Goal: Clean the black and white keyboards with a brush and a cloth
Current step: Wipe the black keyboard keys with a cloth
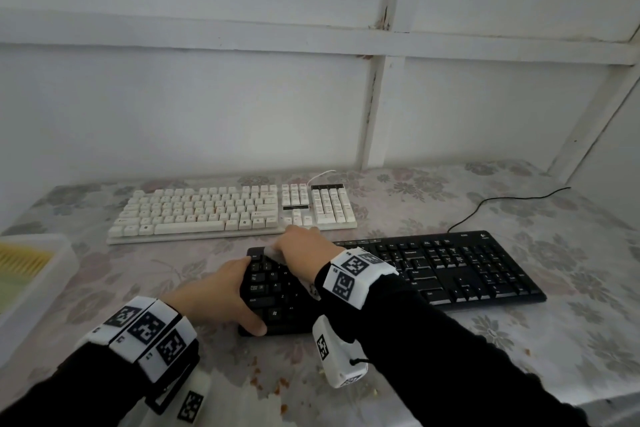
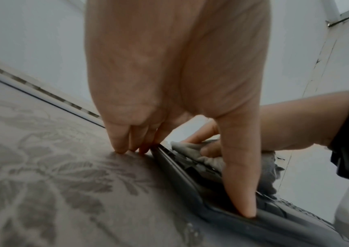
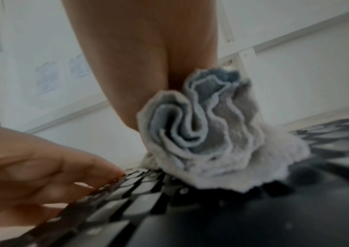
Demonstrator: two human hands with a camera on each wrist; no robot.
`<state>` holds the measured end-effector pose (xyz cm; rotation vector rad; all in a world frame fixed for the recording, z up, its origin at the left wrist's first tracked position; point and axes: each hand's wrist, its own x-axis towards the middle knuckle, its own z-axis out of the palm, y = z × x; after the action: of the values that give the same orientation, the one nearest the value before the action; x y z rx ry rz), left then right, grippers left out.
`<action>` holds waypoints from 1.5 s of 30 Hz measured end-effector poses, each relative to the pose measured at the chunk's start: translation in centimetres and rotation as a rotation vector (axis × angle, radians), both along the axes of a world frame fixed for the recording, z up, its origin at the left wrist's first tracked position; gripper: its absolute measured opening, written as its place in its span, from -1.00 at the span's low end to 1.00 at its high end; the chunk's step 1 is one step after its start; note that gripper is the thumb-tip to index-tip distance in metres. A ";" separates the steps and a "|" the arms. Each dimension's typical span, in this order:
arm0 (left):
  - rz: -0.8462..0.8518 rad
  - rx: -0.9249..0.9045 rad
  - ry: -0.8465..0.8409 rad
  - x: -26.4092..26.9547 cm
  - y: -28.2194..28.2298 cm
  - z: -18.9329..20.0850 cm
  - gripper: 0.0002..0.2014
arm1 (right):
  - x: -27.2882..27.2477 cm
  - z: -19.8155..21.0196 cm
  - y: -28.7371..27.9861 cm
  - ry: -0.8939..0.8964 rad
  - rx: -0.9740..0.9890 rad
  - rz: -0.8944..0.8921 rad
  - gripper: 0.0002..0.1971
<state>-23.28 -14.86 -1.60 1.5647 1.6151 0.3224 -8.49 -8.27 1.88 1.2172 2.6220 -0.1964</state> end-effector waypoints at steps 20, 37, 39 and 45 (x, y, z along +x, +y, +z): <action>0.010 -0.004 -0.006 -0.1 -0.3 -0.4 -0.22 | 14.6 -1.2 4.9 -0.088 0.119 -0.297 -0.73; 0.014 -0.040 -0.030 -0.4 -0.2 -0.6 -0.16 | 21.4 -0.7 6.2 0.149 0.026 -0.280 -0.66; 0.018 -0.047 -0.013 -0.4 -0.2 -0.6 -0.09 | 22.1 -1.3 6.6 0.144 0.056 -0.295 -0.66; 0.040 -0.065 0.028 -0.7 -0.2 -1.0 0.19 | 26.5 -2.1 7.8 0.087 0.168 -0.419 -0.63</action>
<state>-23.95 -15.05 -2.57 1.4959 1.6644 0.2681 17.98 -0.51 -0.23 1.8474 2.4612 -0.1044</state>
